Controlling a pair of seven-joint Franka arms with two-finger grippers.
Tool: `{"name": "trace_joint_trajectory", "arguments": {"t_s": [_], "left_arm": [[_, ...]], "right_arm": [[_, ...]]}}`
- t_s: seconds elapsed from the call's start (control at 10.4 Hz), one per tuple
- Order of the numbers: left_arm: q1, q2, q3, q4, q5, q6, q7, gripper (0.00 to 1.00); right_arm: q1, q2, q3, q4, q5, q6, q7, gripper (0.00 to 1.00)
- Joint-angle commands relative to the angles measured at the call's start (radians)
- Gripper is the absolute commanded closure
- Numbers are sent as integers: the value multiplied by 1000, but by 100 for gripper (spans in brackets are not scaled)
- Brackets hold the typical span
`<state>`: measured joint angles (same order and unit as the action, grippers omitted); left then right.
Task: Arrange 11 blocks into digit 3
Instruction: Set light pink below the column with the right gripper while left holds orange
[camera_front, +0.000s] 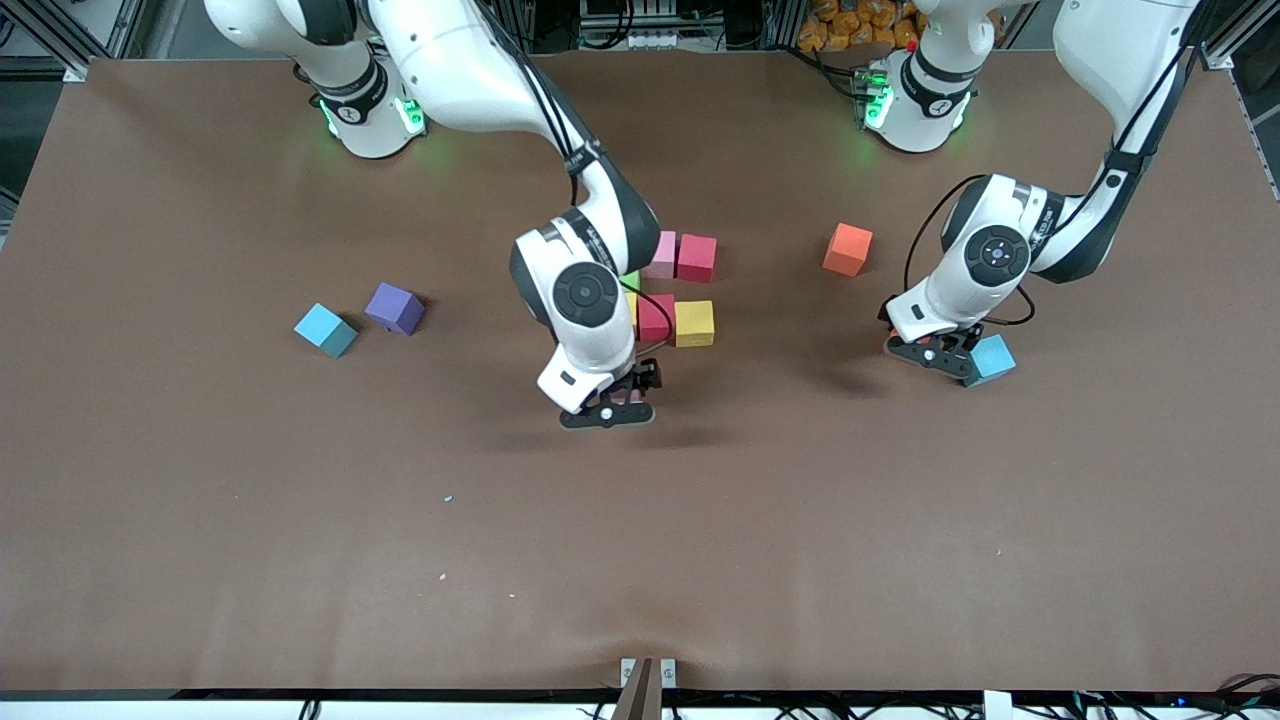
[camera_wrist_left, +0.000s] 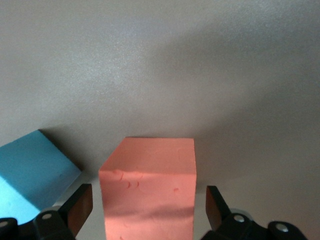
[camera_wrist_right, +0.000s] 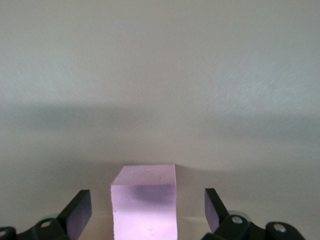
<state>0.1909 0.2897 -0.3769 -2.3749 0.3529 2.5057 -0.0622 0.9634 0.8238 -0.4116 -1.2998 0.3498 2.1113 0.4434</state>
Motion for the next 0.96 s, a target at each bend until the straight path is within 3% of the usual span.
{"name": "trace_joint_trajectory", "arguments": {"t_s": [0.0, 0.1, 0.29, 0.58, 0.87], "left_arm": [[24, 0, -10, -6, 23, 21, 9, 0], [25, -6, -10, -16, 24, 21, 12, 11], [28, -10, -7, -21, 24, 19, 22, 45], [58, -1, -8, 6, 24, 16, 21, 61], [12, 37, -11, 115, 23, 4, -8, 63]], "right_arm": [[6, -51, -33, -35, -14, -31, 3, 0], [6, -49, -61, -36, -14, -87, 3, 0], [3, -49, -120, -67, -14, -132, 2, 0], [-23, -48, -197, -122, -14, -128, 2, 0], [-35, -49, -277, -157, -9, -145, -2, 0]]}}
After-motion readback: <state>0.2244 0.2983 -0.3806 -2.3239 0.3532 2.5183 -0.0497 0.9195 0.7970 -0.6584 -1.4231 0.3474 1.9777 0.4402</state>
